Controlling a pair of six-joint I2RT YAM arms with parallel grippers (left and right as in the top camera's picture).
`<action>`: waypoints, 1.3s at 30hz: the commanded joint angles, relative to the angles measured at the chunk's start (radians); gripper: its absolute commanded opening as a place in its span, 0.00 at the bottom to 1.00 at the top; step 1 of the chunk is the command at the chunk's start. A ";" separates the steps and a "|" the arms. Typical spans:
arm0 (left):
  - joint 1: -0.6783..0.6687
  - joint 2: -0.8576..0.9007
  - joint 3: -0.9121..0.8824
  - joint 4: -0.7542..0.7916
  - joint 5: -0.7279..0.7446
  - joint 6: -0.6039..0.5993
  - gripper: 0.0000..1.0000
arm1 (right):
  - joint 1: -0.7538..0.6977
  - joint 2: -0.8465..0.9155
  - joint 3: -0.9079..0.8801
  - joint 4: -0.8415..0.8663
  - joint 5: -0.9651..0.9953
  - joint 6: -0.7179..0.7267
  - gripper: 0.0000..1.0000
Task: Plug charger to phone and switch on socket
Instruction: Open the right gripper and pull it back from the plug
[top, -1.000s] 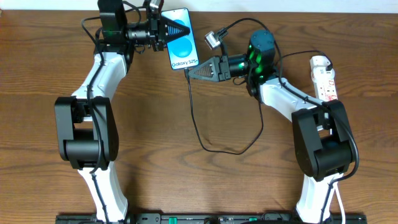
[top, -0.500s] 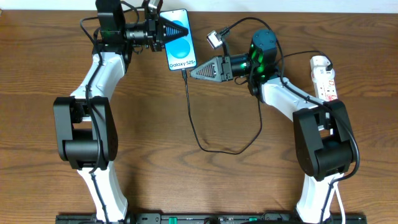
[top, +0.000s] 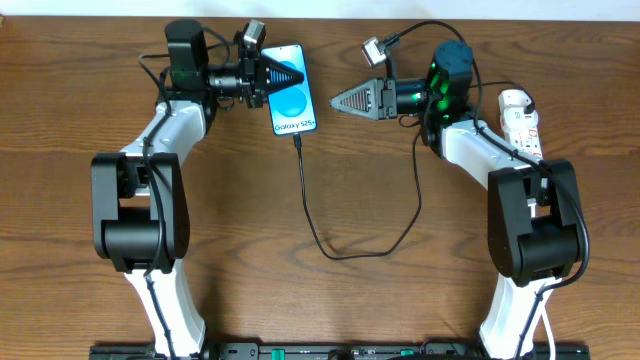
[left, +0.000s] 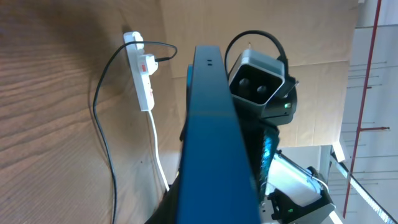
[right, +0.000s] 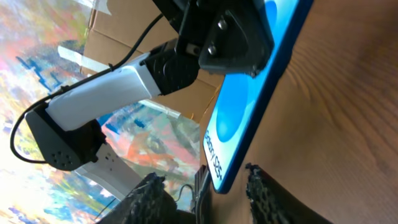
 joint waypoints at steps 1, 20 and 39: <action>0.004 -0.005 -0.015 0.005 -0.002 0.026 0.08 | -0.002 0.006 0.016 -0.001 0.005 -0.037 0.44; -0.028 -0.005 -0.023 -0.200 -0.186 0.081 0.07 | -0.002 0.006 0.016 -0.345 0.199 -0.245 0.56; -0.029 -0.005 -0.023 -0.842 -0.529 0.634 0.08 | -0.011 0.005 0.061 -0.631 0.319 -0.412 0.67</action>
